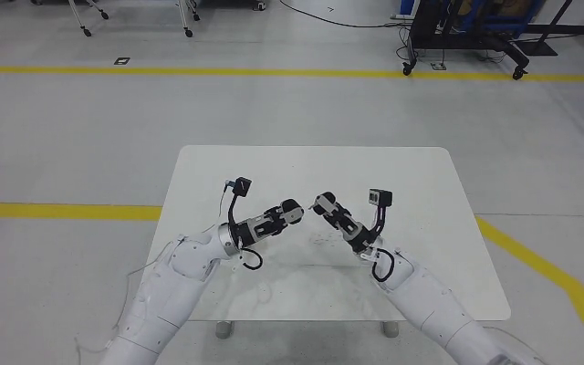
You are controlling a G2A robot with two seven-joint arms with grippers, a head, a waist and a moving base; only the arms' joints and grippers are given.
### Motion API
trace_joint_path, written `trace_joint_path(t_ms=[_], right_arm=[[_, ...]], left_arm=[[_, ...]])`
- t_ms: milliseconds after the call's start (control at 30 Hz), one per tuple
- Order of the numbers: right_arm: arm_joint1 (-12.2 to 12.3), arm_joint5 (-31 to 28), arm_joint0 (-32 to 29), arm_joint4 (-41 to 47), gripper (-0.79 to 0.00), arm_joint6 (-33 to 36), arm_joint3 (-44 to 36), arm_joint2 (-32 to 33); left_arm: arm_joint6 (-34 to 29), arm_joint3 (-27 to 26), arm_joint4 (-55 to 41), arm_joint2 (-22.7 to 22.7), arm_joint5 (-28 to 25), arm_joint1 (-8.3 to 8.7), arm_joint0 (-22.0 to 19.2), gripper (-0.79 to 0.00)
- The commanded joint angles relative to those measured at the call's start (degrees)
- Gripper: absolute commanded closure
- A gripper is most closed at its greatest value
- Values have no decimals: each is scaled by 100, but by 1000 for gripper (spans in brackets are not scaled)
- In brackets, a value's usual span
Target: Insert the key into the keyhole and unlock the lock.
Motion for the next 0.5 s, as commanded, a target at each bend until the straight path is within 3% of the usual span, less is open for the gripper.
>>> trace_joint_path(t_ms=[0, 467], right_arm=[[-24, 0, -20, -3, 0, 82, -35, 5], [-217, 0, 51, 90, 0, 445, 138, 57]], left_arm=[[7, -16, 4, -10, 17, 8, 14, -228], [72, 5, 140, 65, 146, 17, -23, -228]])
